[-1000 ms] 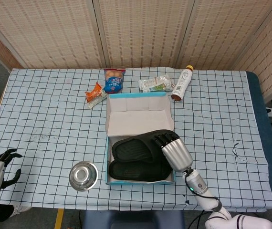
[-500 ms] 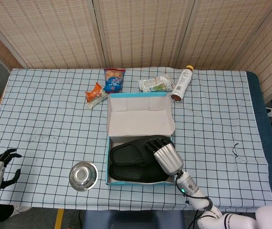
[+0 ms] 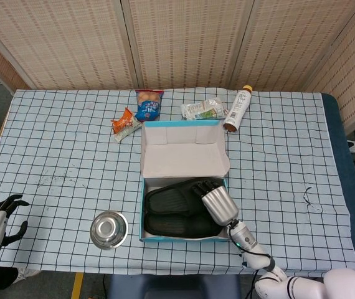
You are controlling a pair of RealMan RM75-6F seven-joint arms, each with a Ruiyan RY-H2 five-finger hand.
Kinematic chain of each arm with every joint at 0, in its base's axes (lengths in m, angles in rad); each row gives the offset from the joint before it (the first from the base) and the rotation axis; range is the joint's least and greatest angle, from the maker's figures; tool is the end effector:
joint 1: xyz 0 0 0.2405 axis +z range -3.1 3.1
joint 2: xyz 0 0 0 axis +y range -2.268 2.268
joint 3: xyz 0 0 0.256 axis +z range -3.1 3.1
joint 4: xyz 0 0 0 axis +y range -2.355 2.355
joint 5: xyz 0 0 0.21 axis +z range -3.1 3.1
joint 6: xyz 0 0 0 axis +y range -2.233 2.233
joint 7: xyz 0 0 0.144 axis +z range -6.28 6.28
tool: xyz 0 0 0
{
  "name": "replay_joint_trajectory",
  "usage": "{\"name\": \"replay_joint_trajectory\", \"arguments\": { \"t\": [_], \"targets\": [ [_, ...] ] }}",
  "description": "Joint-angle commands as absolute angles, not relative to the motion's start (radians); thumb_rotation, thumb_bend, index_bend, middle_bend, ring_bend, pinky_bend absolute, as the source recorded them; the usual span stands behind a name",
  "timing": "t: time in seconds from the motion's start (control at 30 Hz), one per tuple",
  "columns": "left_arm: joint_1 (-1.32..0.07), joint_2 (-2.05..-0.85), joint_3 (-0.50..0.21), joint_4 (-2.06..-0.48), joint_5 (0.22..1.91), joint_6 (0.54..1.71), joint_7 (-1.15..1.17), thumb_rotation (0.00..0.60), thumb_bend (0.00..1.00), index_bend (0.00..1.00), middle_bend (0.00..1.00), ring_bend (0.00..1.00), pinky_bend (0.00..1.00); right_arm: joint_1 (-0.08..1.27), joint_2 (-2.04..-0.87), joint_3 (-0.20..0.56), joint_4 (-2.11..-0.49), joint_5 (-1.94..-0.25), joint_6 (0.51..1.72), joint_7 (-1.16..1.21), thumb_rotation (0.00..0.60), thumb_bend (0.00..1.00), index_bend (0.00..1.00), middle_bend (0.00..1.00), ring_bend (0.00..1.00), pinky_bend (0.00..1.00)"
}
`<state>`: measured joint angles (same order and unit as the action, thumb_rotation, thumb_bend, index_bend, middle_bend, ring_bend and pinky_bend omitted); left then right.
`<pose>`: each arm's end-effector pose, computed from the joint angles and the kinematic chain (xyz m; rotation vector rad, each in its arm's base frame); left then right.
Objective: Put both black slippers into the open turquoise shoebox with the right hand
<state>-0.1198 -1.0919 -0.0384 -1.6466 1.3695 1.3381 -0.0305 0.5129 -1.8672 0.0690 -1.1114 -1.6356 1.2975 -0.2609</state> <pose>-0.3259 0.1869 0.1506 -1.3587 -1.0861 -0.8031 -0.1679 -0.2710 -0.0717 1.8512 -0.6022 1.1530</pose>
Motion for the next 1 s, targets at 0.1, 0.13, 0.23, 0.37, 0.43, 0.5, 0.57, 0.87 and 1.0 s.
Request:
{"name": "replay_joint_trajectory", "arguments": {
  "t": [0.1,0.13,0.23,0.37,0.43,0.5,0.57,0.87,1.0],
  "targets": [
    [-0.121,-1.094,-0.038,-1.647,1.366,1.333,-0.025,0.600,0.42,0.31,0.15,0.21,0.43,0.525,-1.914,0.076,-1.050,-1.629,1.299,-0.187,0.600,0.00,0.65,0.62,0.52,0.64],
    [-0.121,-1.094,-0.038,-1.649,1.366,1.334,-0.024,0.600,0.42,0.31,0.15,0.21,0.43,0.527,-1.923,0.077,-1.037,-1.628,1.298,-0.176,0.600,0.00,0.65,0.62,0.52,0.64],
    [-0.120,-1.092,-0.037,-1.648,1.371,1.338,-0.024,0.600,0.42,0.31,0.15,0.21,0.43,0.532,-1.944,0.076,-0.994,-1.624,1.292,-0.160,0.600,0.00,0.65,0.62,0.52,0.64],
    [-0.119,-1.090,-0.039,-1.650,1.367,1.337,-0.034,0.600,0.42,0.31,0.15,0.21,0.43,0.523,-1.951,0.070,-0.963,-1.601,1.271,-0.149,0.600,0.00,0.65,0.62,0.52,0.64],
    [-0.119,-1.090,-0.038,-1.648,1.369,1.337,-0.033,0.600,0.43,0.31,0.15,0.21,0.43,0.522,-1.944,0.070,-0.964,-1.592,1.259,-0.149,0.600,0.00,0.65,0.62,0.52,0.64],
    [-0.120,-1.090,-0.038,-1.648,1.368,1.336,-0.031,0.600,0.42,0.31,0.15,0.21,0.43,0.522,-1.931,0.075,-0.978,-1.585,1.256,-0.149,0.600,0.00,0.61,0.62,0.52,0.64],
    [-0.121,-1.091,-0.037,-1.650,1.367,1.333,-0.031,0.600,0.42,0.31,0.15,0.21,0.43,0.522,-1.913,0.078,-1.002,-1.589,1.268,-0.133,0.600,0.00,0.57,0.62,0.51,0.64],
    [-0.124,-1.094,-0.035,-1.650,1.361,1.324,-0.011,0.600,0.42,0.31,0.15,0.21,0.43,0.518,-1.750,0.061,-1.242,-1.623,1.296,-0.055,0.600,0.00,0.35,0.41,0.25,0.42],
    [-0.124,-1.095,-0.036,-1.650,1.358,1.324,-0.008,0.600,0.42,0.31,0.15,0.21,0.43,0.510,-1.645,0.055,-1.381,-1.622,1.291,-0.055,0.600,0.00,0.27,0.31,0.15,0.33]
  ]
}}
